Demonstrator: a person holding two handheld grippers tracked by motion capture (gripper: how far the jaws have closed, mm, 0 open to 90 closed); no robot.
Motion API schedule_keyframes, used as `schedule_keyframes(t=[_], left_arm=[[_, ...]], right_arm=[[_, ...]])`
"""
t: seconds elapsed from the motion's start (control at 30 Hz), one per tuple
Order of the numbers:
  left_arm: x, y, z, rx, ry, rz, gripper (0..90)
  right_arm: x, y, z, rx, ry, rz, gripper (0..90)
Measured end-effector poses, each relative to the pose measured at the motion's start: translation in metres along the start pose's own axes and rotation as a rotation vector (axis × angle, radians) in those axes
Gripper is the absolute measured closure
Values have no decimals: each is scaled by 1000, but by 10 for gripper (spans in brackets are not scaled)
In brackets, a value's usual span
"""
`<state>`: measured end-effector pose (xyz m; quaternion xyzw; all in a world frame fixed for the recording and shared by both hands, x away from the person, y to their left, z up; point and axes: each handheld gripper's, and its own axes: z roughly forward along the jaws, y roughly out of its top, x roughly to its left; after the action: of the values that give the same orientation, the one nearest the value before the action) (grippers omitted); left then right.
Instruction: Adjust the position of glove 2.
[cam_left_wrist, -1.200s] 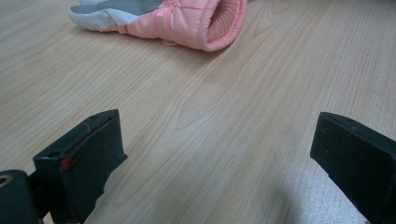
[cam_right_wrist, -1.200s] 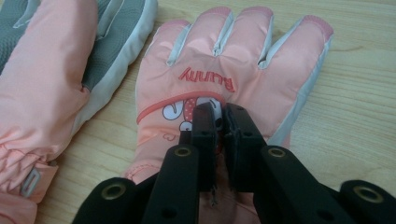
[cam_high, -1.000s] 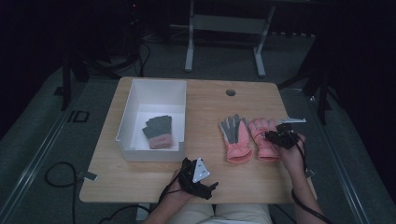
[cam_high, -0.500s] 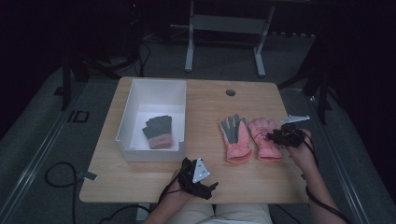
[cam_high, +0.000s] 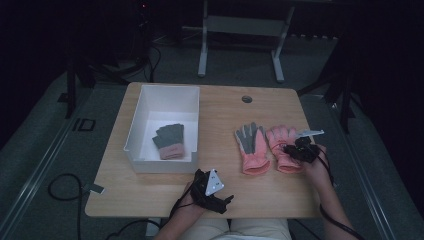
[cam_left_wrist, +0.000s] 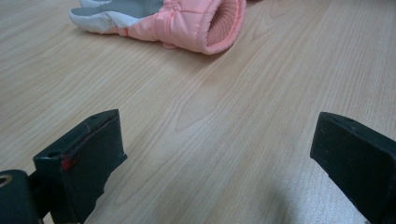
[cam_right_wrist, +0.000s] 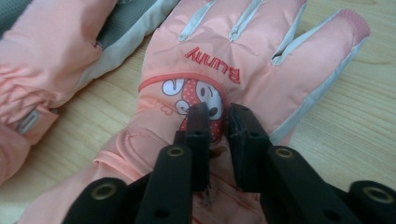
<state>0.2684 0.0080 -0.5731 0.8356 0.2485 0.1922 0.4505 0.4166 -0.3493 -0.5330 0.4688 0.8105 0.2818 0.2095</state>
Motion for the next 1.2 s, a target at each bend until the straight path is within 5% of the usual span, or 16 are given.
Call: schedule_keyframes(t=[0.27, 0.53, 0.9, 1.2], left_arm=[[-1, 0, 1, 2, -2, 4, 24], [0, 0, 1, 1, -3, 4, 23], [0, 0, 0, 3, 1, 3, 23], [0, 1, 0, 2, 4, 4, 24]], right_arm=[[-1, 2, -3, -1, 6, 91, 871], [-2, 8, -25, -46, -12, 120, 878], [-1, 33, -70, -123, -32, 118, 877], [15, 65, -109, -196, -49, 88, 876]])
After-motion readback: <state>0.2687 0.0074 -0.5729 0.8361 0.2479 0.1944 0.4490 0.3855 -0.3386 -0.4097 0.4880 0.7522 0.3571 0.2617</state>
